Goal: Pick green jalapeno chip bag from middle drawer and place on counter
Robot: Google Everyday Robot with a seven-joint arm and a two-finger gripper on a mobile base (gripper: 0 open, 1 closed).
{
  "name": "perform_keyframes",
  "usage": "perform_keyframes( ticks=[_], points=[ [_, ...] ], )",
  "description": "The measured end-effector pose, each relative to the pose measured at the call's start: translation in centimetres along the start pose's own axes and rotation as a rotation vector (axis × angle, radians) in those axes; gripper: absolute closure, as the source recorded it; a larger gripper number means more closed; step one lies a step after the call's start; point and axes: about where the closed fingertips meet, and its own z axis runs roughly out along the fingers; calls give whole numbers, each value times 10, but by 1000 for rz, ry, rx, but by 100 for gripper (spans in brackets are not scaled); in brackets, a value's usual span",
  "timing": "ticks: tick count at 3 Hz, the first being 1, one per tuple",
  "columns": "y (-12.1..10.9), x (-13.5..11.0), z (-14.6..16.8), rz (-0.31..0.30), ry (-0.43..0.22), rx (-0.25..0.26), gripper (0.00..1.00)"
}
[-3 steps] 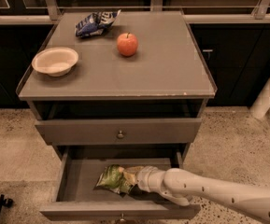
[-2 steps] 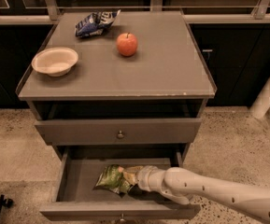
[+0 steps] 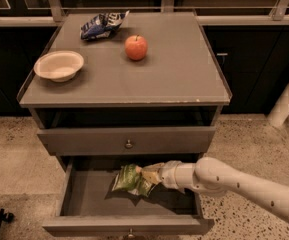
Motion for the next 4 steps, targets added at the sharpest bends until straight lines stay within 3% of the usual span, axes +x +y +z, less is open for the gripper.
perform_keyframes(
  ticks=[2,3,4],
  points=[
    [62,-3,-81,62,110,-203,100],
    [83,4,-85,60,141,-286,100],
    [83,4,-85,60,141,-287,100]
  ],
)
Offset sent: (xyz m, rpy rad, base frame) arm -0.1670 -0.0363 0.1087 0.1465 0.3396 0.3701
